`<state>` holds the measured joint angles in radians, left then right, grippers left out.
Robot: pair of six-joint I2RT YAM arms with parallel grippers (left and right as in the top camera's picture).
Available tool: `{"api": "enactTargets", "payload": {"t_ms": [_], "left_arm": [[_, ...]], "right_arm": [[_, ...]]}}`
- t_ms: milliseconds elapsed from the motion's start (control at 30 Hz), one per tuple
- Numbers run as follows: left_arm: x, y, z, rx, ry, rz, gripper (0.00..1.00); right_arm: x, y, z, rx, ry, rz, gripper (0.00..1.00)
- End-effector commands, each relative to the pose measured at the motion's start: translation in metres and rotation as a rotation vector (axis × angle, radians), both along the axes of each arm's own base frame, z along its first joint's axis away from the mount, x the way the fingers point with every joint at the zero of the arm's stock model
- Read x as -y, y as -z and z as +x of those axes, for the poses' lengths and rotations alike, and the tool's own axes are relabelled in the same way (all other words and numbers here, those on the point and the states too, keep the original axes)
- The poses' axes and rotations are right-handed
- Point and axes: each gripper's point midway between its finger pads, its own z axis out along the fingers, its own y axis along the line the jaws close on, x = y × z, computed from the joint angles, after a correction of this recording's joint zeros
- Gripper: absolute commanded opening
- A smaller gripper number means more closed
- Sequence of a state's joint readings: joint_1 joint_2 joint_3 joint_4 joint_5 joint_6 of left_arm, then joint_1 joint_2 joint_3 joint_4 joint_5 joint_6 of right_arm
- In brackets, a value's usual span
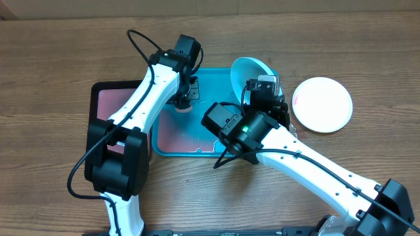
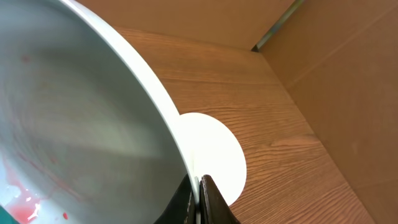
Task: Clean dirty plates on tray and stack at the side
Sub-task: 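Carry the light-blue plate right with the right gripper toward the stack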
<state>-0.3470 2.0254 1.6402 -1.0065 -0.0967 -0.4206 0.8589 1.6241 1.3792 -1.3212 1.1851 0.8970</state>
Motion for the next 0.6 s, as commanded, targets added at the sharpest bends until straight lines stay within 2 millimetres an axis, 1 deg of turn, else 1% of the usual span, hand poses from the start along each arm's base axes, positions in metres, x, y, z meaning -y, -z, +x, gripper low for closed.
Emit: {"api": "enactTargets", "payload": {"t_ms": [0,167,333,567], "left_arm": [[0.005,0.001,0.001,-0.001,-0.012,-0.013,0.04],[0.005,0.001,0.002,0.001,-0.012,-0.014,0.04],[0.005,0.001,0.002,0.002,-0.012,-0.014,0.04],[0.005,0.001,0.002,0.001,-0.012,-0.014,0.04]], "right_arm": [[-0.003,-0.016,0.0,0.046,0.001,0.063,0.04],[-0.005,-0.014,0.001,0.04,0.0,0.079,0.04],[-0.004,-0.017,0.001,0.052,0.0,0.07,0.04],[-0.008,-0.039,0.006,0.087,-0.009,0.098,0.04]]}}
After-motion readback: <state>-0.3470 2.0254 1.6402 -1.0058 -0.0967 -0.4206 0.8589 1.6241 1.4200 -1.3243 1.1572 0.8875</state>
